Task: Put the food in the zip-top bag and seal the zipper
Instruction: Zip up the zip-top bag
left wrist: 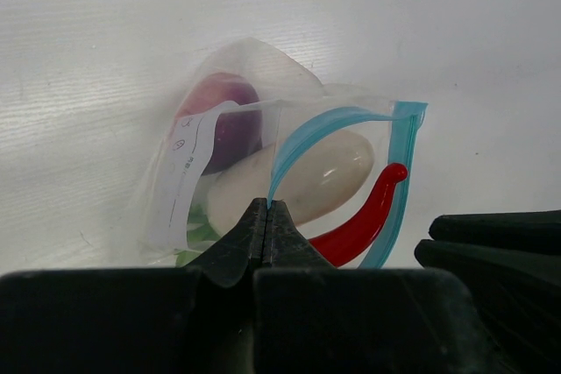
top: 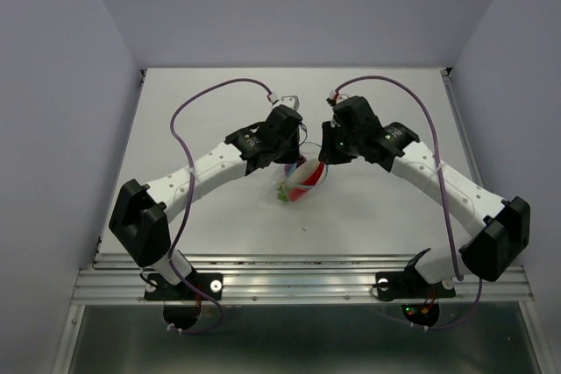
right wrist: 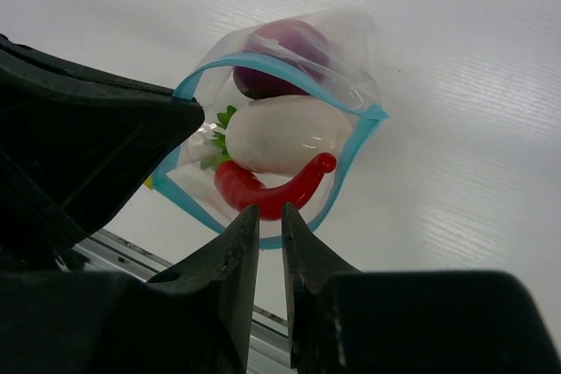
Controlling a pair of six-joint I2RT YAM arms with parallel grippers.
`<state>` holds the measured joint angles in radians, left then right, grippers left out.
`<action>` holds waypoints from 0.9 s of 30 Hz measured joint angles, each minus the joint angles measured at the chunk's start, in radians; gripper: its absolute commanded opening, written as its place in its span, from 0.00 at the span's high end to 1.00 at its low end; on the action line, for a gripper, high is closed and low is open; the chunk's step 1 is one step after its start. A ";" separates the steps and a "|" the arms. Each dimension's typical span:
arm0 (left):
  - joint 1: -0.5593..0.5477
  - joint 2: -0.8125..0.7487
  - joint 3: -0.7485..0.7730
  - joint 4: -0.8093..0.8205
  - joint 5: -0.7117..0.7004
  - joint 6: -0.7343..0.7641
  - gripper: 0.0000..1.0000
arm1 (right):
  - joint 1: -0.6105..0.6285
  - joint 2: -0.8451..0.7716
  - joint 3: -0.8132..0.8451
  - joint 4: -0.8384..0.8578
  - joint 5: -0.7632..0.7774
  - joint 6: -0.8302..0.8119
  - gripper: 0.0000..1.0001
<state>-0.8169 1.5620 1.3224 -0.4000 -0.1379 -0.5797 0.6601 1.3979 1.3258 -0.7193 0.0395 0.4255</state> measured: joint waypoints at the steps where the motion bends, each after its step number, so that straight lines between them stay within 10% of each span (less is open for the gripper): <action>1: 0.000 0.000 0.000 0.000 0.000 -0.001 1.00 | 0.000 0.009 -0.001 0.000 -0.004 0.000 0.78; 27: 0.001 -0.002 -0.008 0.016 0.010 -0.009 1.00 | 0.000 0.086 -0.091 0.001 -0.034 0.037 0.58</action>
<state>-0.8158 1.5604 1.3144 -0.3840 -0.1276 -0.5888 0.6601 1.4837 1.2346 -0.7181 0.0059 0.4625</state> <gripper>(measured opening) 0.033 0.431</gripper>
